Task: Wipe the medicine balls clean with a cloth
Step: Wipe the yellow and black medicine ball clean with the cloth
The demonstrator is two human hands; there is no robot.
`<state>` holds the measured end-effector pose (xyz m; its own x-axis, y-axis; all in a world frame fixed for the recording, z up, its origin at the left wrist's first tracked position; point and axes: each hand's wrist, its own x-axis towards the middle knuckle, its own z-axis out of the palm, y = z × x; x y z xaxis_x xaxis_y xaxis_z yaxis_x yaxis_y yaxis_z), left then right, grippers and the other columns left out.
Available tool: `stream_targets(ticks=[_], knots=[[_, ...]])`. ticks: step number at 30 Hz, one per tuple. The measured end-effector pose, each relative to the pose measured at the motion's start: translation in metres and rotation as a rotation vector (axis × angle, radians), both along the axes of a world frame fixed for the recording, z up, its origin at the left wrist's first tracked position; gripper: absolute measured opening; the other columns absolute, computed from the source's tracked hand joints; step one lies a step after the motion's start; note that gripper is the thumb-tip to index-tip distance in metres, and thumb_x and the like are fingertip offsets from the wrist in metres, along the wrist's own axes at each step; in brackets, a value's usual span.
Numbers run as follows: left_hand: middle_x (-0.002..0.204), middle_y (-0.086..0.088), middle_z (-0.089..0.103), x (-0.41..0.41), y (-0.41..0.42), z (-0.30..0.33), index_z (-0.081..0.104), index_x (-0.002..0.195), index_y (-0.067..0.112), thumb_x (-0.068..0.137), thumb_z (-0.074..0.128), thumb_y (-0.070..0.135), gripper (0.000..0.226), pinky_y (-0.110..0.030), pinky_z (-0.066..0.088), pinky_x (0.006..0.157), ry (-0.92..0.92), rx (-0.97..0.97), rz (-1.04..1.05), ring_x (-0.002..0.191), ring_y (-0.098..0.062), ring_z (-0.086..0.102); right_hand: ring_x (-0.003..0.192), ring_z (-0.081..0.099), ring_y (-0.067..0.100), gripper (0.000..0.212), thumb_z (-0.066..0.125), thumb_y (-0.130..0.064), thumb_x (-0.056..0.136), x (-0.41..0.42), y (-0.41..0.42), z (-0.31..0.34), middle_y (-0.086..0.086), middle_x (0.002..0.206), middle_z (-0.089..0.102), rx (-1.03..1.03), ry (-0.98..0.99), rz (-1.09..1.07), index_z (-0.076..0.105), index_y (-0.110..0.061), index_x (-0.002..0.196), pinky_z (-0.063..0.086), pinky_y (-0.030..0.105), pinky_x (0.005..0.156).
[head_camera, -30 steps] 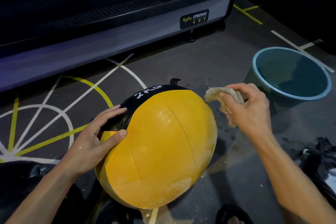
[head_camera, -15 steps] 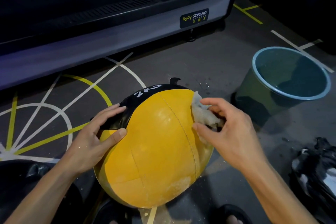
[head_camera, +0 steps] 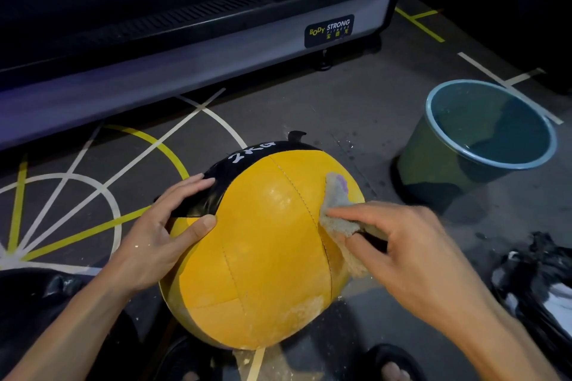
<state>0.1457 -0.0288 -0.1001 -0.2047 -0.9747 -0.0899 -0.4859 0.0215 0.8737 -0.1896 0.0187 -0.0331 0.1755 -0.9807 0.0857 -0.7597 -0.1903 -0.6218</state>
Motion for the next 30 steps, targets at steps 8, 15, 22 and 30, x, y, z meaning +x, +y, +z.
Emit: stream_targets(ticks=[8,15,22,30], knots=[[0.151,0.037,0.037,-0.004,-0.001,0.000,0.050,0.140,0.058,0.075,0.063,0.071,0.067,-0.036,0.039,0.108,-0.030,0.002,0.000,0.138,0.018,0.030,0.072,0.057,0.002,0.019,0.063,-0.040,0.095,-0.035,-0.054,0.027,-0.013,0.078,0.064,-0.197,-0.011,-0.356,0.063,-0.022,0.100,0.038,0.019,0.058],[0.151,0.036,0.037,-0.006,-0.005,0.001,0.049,0.141,0.057,0.076,0.063,0.073,0.068,-0.041,0.037,0.112,-0.058,-0.004,0.006,0.139,0.017,0.030,0.103,0.058,-0.004,0.018,0.055,-0.040,0.101,0.033,-0.020,-0.020,-0.009,0.118,0.065,-0.043,0.102,0.087,0.041,-0.030,0.097,0.039,0.005,0.071],[0.152,0.034,0.039,-0.008,0.000,0.000,0.052,0.140,0.055,0.076,0.065,0.069,0.067,-0.032,0.036,0.108,-0.016,-0.014,-0.004,0.142,0.014,0.030,0.158,0.010,0.018,0.070,0.045,-0.056,0.102,0.042,-0.031,-0.052,-0.001,0.169,0.023,-0.187,0.093,0.139,0.029,-0.021,0.160,0.022,0.047,0.126],[0.153,0.033,0.039,0.005,-0.001,-0.003,0.052,0.140,0.054,0.076,0.066,0.066,0.067,-0.041,0.039,0.112,0.005,0.015,-0.004,0.141,0.012,0.034,0.156,0.019,0.013,0.049,0.034,-0.024,0.109,0.019,-0.048,-0.096,-0.002,0.166,0.031,-0.202,-0.249,0.006,0.037,-0.016,0.157,0.024,0.055,0.124]])
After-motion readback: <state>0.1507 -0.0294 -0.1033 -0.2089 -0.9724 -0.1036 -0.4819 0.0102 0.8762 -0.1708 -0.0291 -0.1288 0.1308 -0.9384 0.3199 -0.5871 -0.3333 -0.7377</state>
